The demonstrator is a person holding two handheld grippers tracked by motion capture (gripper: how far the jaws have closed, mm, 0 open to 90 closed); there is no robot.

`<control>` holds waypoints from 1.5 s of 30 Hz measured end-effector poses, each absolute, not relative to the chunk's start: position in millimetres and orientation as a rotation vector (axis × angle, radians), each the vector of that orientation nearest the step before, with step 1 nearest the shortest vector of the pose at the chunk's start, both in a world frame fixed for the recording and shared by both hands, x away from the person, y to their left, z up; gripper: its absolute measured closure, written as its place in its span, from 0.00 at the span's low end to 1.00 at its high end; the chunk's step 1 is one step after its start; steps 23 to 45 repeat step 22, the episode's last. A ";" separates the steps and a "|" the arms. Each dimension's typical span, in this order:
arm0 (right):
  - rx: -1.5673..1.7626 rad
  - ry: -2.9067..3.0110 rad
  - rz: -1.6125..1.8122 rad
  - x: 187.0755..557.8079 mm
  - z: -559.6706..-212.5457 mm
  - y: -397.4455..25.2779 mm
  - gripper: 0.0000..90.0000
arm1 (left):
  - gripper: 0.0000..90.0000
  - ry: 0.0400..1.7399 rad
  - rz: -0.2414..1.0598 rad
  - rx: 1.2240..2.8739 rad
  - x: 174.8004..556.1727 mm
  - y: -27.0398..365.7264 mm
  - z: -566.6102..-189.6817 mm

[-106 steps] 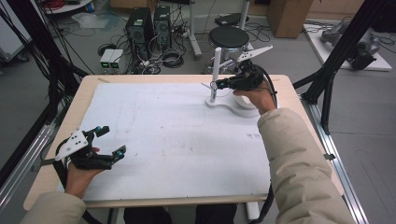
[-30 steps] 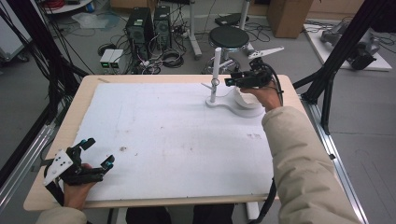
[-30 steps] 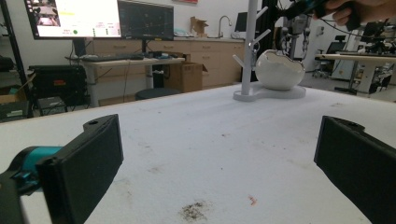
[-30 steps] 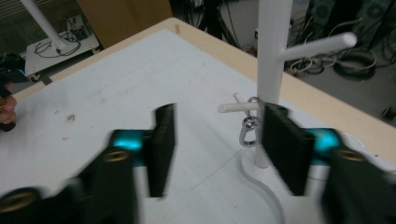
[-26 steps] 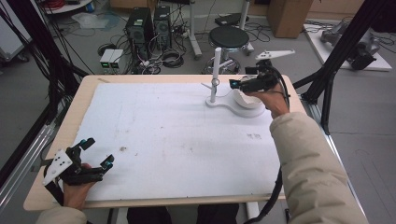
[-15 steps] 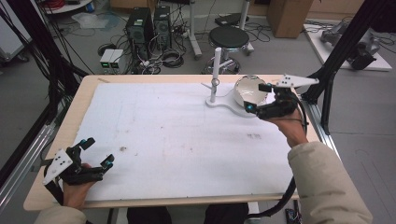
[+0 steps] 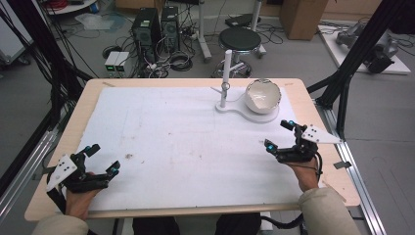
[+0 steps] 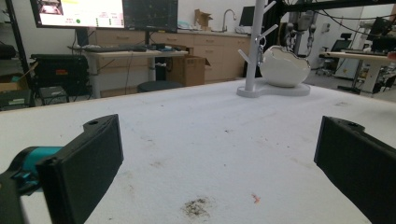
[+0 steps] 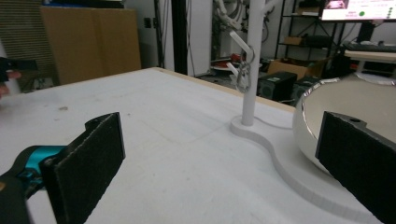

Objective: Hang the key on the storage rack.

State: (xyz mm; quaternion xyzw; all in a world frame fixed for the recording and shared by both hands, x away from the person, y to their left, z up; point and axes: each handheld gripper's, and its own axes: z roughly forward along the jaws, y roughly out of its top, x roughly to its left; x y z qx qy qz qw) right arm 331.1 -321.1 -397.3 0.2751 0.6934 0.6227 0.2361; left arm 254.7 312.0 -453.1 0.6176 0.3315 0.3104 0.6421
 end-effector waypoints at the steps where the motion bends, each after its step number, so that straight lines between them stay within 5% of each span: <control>1: 0.754 1.902 1.708 331.1 -397.3 -321.1 0.00 | 0.02 0.756 0.707 1.408 254.7 312.0 -453.1; 14: 0.813 1.799 1.749 313.1 -451.0 -331.9 0.00 | 0.02 0.730 0.743 1.396 250.8 310.6 -454.0; 45: 0.812 1.786 1.735 310.0 -451.6 -330.2 0.00 | 0.02 0.729 0.745 1.402 250.8 310.8 -454.0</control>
